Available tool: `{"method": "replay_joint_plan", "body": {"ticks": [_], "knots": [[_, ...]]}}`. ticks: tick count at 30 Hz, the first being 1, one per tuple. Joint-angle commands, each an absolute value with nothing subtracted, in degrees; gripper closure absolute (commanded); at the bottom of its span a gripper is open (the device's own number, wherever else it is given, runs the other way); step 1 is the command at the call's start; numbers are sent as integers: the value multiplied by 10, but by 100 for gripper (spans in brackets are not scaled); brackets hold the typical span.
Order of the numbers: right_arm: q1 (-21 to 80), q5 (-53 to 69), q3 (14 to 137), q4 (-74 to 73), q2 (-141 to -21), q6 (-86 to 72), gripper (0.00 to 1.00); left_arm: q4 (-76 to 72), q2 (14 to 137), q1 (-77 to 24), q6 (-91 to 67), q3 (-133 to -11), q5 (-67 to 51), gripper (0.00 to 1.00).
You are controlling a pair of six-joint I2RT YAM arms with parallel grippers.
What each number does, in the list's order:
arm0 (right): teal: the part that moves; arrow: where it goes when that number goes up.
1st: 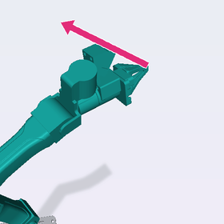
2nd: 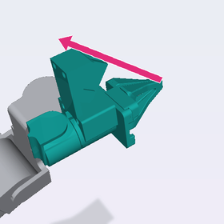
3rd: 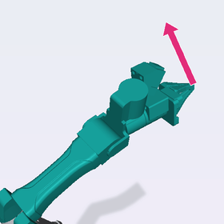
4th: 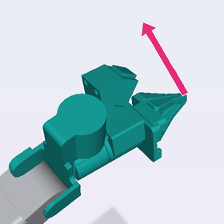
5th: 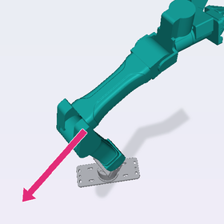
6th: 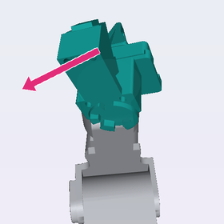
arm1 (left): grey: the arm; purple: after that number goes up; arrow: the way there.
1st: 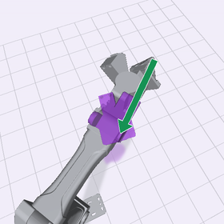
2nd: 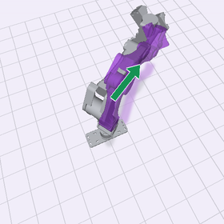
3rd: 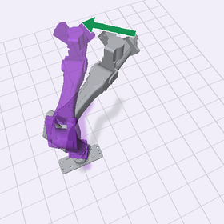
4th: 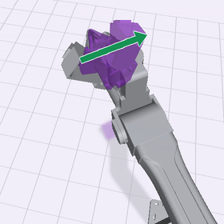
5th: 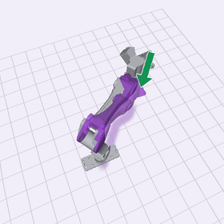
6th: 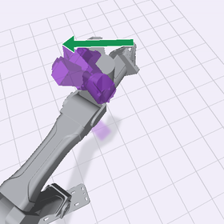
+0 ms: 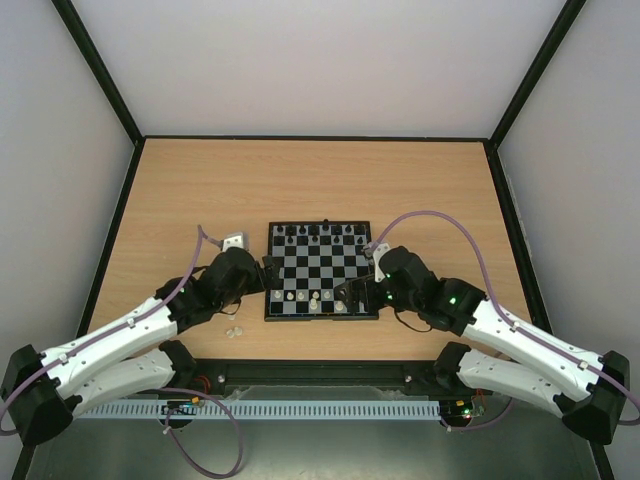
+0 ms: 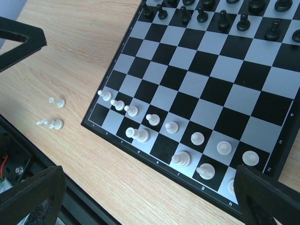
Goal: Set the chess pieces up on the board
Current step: Pick up the chess piece at the center of the board.
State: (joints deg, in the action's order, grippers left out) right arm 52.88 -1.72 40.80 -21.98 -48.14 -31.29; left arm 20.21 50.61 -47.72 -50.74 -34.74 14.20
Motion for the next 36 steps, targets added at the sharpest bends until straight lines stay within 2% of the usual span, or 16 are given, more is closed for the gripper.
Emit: {"method": "replay_joint_plan", "body": {"ticks": [1,13,22,28,30,36], "knots": [[528,-10,414,-230,-487,-309,1,268,526,-475,-543,-349,181,1],[527,38,410,-221,-484,-299,1,426,546,-469,-650,-344,181,1],[529,83,410,-219,-480,-291,1,503,603,-465,-635,-359,153,1],[528,100,408,-215,-475,-288,1,494,631,-456,-605,-352,107,1],[528,103,408,-214,-474,-287,1,486,638,-455,-596,-347,92,6],[529,110,405,-211,-475,-285,1,474,647,-453,-586,-343,76,28]]}}
